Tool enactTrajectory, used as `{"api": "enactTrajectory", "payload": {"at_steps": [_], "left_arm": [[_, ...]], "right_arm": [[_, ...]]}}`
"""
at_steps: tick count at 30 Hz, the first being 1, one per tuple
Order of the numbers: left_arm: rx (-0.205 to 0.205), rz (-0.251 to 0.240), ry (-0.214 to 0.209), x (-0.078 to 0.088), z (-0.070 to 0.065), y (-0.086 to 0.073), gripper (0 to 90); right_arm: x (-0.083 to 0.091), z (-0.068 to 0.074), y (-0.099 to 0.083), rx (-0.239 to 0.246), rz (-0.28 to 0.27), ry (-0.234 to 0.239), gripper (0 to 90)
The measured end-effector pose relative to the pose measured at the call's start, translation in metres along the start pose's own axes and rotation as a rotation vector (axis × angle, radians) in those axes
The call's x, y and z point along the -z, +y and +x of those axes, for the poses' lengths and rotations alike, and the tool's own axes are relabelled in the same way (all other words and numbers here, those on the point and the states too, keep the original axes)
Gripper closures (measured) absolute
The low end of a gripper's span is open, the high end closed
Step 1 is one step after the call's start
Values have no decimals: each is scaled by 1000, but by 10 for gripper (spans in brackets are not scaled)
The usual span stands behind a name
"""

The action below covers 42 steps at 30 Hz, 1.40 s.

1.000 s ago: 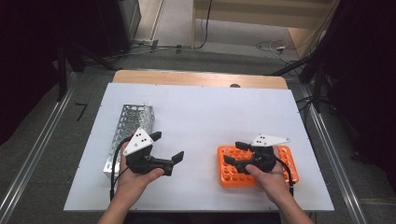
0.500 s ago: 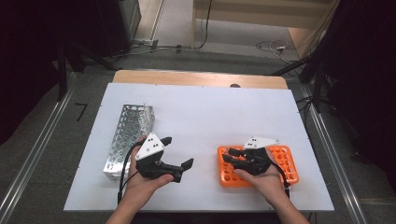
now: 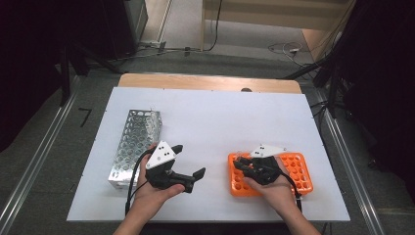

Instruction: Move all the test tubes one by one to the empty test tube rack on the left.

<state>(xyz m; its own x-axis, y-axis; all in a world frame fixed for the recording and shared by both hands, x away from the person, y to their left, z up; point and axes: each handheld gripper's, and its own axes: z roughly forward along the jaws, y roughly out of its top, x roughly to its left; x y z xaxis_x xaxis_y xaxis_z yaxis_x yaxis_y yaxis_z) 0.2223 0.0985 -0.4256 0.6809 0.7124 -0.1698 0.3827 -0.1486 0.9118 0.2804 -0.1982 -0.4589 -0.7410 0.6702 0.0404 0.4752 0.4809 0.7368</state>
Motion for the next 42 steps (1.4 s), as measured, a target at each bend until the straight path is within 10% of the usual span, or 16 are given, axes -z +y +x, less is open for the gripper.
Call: {"api": "enactTrajectory", "payload": {"at_steps": [15, 25, 42], "left_arm": [[-17, -7, -35, -1, -9, 4, 24], [-39, -24, -94, -4, -23, 9, 114], [-111, -15, -107, -19, -52, 10, 551]], "right_arm": [[23, 4, 5, 4, -116, -11, 739], [33, 25, 12, 50, -126, 76, 739], [29, 63, 18, 129, -106, 190, 739]]}}
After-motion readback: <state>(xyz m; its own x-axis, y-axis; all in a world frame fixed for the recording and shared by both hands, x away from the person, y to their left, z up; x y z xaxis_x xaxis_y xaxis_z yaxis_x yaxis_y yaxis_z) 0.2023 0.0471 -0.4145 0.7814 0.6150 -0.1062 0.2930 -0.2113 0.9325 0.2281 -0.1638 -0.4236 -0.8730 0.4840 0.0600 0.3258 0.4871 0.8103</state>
